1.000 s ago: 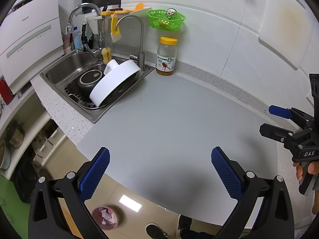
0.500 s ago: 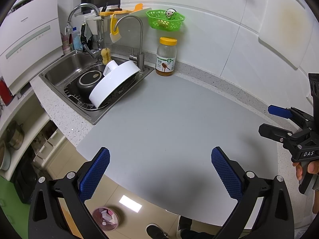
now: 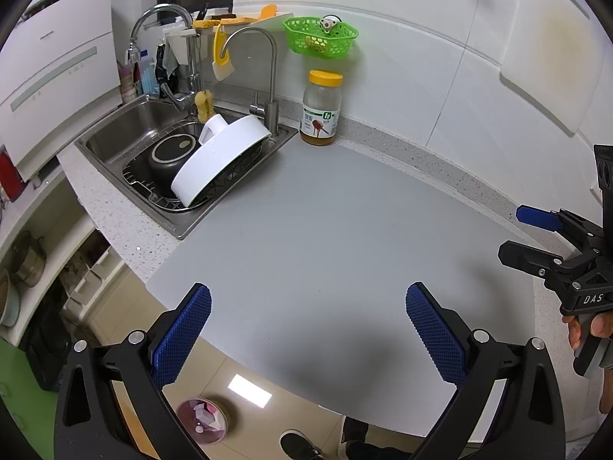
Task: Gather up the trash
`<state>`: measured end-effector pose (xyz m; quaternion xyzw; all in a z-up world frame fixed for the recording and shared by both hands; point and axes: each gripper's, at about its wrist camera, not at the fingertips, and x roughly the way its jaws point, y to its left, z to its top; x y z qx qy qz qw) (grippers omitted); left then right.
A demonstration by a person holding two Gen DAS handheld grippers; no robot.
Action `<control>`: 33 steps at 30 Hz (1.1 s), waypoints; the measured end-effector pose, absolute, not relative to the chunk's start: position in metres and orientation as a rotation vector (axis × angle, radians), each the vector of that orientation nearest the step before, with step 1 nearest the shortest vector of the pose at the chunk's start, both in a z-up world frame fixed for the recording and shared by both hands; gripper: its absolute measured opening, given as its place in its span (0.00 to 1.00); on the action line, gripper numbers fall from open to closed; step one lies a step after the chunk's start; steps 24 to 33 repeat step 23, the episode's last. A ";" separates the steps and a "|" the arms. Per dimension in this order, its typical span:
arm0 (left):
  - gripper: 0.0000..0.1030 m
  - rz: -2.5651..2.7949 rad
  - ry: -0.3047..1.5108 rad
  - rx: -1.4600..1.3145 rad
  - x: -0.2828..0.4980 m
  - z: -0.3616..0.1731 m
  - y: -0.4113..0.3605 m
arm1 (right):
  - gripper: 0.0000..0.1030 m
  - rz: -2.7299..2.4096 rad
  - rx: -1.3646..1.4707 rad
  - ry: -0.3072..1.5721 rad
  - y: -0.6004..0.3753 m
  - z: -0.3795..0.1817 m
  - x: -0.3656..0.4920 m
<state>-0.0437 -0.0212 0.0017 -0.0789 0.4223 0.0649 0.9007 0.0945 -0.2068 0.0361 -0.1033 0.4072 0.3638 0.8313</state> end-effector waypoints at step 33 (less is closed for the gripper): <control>0.95 0.134 0.877 -0.140 -0.041 0.000 -0.024 | 0.97 0.779 -0.211 0.866 -0.205 0.037 0.092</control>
